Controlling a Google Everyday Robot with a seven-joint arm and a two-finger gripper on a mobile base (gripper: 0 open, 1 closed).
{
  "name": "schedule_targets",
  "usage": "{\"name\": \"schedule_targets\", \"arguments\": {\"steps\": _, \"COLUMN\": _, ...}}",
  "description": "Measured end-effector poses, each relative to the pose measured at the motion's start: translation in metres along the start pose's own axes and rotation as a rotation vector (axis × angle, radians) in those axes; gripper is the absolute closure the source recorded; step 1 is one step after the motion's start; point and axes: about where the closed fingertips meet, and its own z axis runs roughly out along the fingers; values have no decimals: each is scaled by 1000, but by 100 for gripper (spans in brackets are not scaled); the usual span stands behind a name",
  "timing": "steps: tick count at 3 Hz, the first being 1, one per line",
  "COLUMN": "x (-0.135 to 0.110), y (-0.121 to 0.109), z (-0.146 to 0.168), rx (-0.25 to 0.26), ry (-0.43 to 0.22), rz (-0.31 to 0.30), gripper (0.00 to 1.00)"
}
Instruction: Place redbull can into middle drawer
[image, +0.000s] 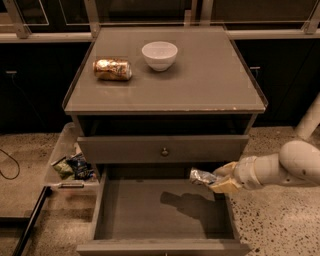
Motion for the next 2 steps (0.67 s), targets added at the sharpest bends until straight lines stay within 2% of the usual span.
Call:
{"name": "schedule_targets", "arguments": {"steps": 1, "x": 24, "y": -2, "z": 32, "rx": -42, "ry": 40, "rz": 37, "gripper": 100}}
{"name": "schedule_targets", "arguments": {"steps": 2, "x": 25, "y": -2, "z": 34, "rx": -46, "ry": 43, "rz": 41, "gripper": 100}}
